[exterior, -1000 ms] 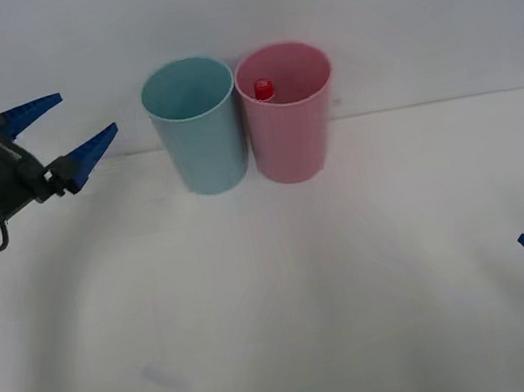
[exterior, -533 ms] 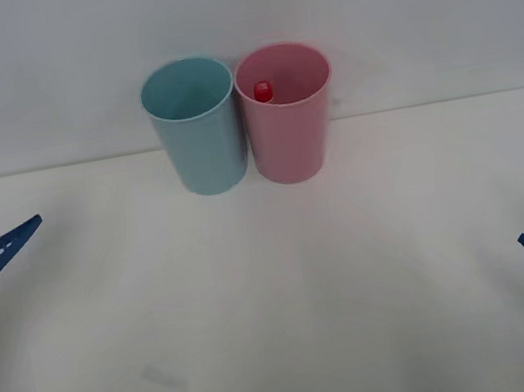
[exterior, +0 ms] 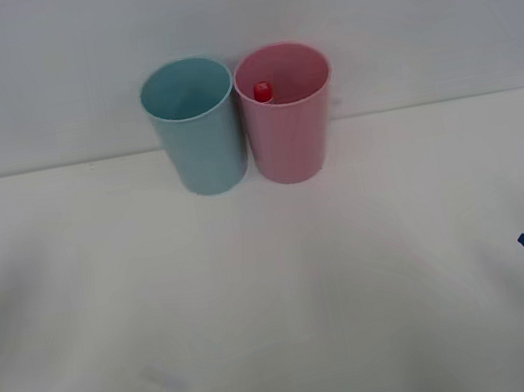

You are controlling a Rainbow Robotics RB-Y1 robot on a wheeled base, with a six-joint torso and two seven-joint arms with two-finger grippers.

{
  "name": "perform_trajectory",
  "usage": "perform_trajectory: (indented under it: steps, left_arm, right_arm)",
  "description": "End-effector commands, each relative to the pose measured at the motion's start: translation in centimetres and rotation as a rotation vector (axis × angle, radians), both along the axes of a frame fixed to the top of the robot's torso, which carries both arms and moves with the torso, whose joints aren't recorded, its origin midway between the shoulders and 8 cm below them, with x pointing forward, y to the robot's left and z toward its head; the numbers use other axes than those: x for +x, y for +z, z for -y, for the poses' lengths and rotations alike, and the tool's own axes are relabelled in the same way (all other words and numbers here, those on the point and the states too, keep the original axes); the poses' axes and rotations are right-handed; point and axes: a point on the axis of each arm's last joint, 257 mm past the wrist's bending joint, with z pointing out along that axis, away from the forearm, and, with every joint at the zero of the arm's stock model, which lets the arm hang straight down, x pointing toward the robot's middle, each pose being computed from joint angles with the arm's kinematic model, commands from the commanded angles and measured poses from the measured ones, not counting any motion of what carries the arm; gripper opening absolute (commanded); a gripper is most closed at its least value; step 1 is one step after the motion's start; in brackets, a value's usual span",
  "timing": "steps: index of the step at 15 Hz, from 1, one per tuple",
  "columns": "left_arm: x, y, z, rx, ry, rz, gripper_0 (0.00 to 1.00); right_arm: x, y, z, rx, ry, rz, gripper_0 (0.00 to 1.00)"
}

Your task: Grasp the object on the table and drop it into the matching bin: aluminum can to the light blue bin, PET bottle to the pink bin.

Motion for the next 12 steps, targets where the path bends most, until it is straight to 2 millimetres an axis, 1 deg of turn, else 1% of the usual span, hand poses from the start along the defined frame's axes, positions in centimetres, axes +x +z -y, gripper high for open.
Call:
perform_trajectory:
  steps: [1, 4, 6, 8, 12]
  left_arm:
    - [-2.0, -1.0, -0.9, 0.007, 0.013, -0.011, 1.0]
    - [-3.3, -2.2, -1.3, 0.03, 0.021, -0.021, 1.0]
    - [-3.7, -2.7, -1.6, 0.035, 0.033, -0.033, 1.0]
    - [-3.8, -3.0, -1.9, 0.033, 0.046, -0.042, 1.0]
    - [-3.8, -4.3, -2.6, 0.066, 0.072, -0.075, 1.0]
  right_arm:
    - [0.0, 0.0, 0.0, 0.0, 0.0, 0.0, 1.0]
    - [0.0, 0.0, 0.0, 0.0, 0.0, 0.0, 1.0]
    - [0.0, 0.0, 0.0, 0.0, 0.0, 0.0, 1.0]
    - [0.0, 0.0, 0.0, 0.0, 0.0, 0.0, 1.0]
    - [0.0, 0.0, 0.0, 0.0, 0.0, 0.0, 1.0]
